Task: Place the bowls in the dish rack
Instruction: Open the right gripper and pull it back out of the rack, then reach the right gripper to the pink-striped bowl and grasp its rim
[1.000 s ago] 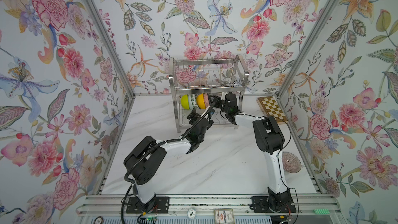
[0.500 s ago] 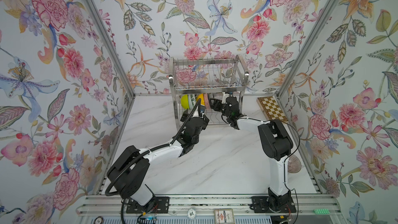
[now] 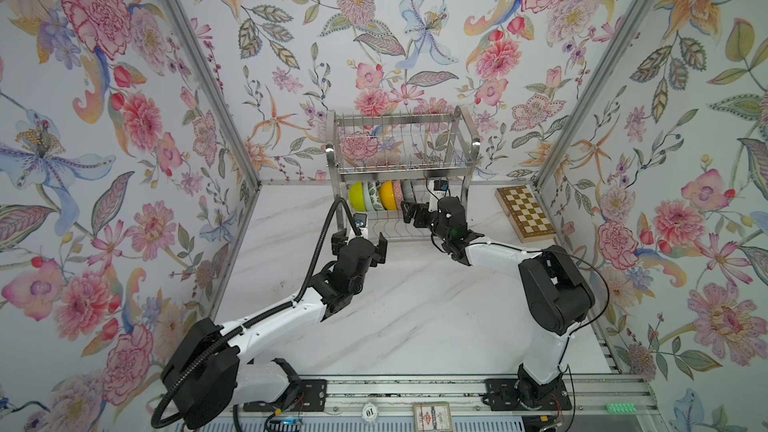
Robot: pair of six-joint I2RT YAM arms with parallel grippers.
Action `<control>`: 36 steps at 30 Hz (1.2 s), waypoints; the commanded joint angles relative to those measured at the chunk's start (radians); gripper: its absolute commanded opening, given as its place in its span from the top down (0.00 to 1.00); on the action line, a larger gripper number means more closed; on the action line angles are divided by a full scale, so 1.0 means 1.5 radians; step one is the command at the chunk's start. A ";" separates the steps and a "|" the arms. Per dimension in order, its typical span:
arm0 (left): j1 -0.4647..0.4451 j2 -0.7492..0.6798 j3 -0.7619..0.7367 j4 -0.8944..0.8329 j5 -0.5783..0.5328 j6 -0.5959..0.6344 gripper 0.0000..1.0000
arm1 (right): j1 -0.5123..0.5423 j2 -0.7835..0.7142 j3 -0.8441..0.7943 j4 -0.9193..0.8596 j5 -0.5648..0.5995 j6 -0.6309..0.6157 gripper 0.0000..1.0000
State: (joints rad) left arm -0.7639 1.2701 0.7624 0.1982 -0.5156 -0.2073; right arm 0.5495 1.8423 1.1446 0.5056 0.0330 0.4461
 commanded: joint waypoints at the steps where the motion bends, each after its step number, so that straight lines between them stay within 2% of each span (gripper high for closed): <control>1: 0.003 -0.041 -0.028 -0.022 0.023 -0.064 0.01 | 0.030 -0.056 -0.019 -0.087 0.067 -0.039 0.01; 6: -0.004 -0.083 -0.069 0.019 0.055 -0.089 0.01 | 0.060 -0.112 -0.038 -0.243 0.162 -0.036 0.01; 9: -0.011 -0.089 -0.085 0.051 0.095 -0.107 0.01 | 0.061 -0.153 -0.065 -0.333 0.206 0.020 0.01; 15: -0.047 -0.070 -0.106 0.131 0.109 -0.109 0.01 | 0.059 -0.243 -0.123 -0.500 0.318 0.124 0.01; 19: -0.075 -0.032 -0.090 0.164 0.122 -0.094 0.01 | 0.046 -0.310 -0.155 -0.594 0.394 0.172 0.01; 22: -0.095 0.004 -0.061 0.178 0.129 -0.080 0.01 | 0.019 -0.364 -0.177 -0.681 0.448 0.249 0.02; 24: -0.108 0.032 -0.040 0.187 0.138 -0.075 0.01 | -0.035 -0.405 -0.201 -0.700 0.415 0.257 0.01; 28: -0.136 0.094 0.008 0.207 0.164 -0.061 0.01 | -0.173 -0.491 -0.268 -0.684 0.284 0.253 0.01; 33: -0.168 0.170 0.075 0.214 0.189 -0.055 0.01 | -0.317 -0.560 -0.319 -0.689 0.241 0.242 0.01; 36: -0.183 0.212 0.107 0.215 0.201 -0.053 0.01 | -0.398 -0.564 -0.341 -0.680 0.197 0.219 0.02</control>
State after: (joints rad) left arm -1.0187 1.5406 0.8719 0.4953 -0.2451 -0.3092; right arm 0.0196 1.0023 0.6601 -0.4953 0.4107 0.7971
